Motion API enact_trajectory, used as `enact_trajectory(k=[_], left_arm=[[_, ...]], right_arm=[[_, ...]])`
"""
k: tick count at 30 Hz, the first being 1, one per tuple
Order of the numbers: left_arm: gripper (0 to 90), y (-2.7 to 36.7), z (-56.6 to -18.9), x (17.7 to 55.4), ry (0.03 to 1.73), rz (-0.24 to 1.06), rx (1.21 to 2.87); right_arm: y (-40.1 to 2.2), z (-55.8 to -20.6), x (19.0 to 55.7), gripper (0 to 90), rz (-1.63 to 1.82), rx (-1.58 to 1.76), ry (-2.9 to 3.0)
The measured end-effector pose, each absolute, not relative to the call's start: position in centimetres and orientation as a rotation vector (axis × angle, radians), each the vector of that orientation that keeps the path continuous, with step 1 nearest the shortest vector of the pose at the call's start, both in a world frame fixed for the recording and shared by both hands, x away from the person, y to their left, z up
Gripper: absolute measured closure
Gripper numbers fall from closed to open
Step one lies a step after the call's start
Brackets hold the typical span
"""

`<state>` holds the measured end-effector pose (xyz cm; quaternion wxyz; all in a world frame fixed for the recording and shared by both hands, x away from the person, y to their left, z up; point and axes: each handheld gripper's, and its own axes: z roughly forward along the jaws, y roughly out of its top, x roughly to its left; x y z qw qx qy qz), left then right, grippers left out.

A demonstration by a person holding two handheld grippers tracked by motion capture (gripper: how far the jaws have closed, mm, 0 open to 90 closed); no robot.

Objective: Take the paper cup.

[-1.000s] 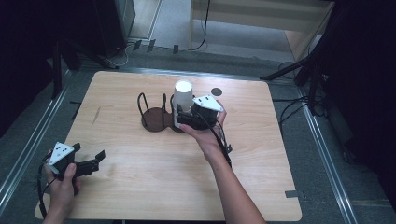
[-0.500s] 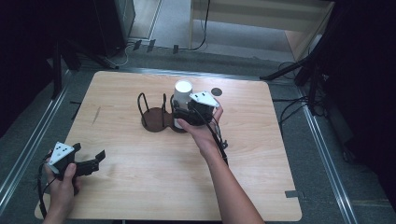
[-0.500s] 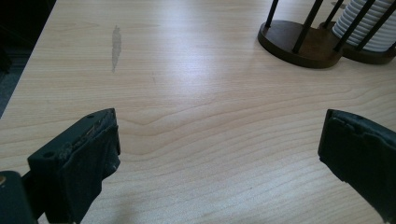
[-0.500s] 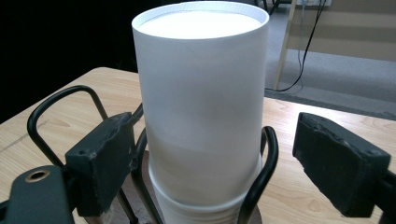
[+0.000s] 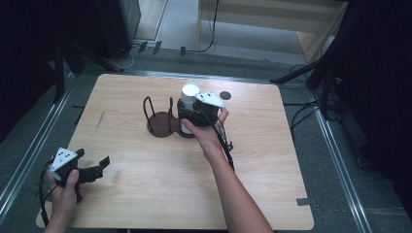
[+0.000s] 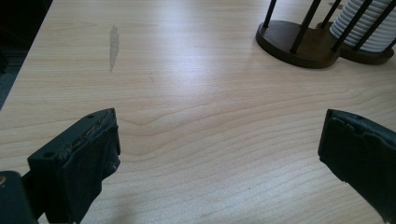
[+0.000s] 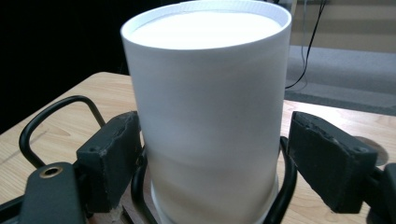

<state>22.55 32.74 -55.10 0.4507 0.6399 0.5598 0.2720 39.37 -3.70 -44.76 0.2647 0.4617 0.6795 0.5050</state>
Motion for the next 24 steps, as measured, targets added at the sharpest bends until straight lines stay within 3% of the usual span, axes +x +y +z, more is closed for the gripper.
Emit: enact_trajectory(k=[24], left_arm=[[0.0,32.74,-55.11,22.61,1.371,0.665,1.585]], right_arm=[[-2.68,-45.64,40.14,25.3,1.326,1.201,1.831]])
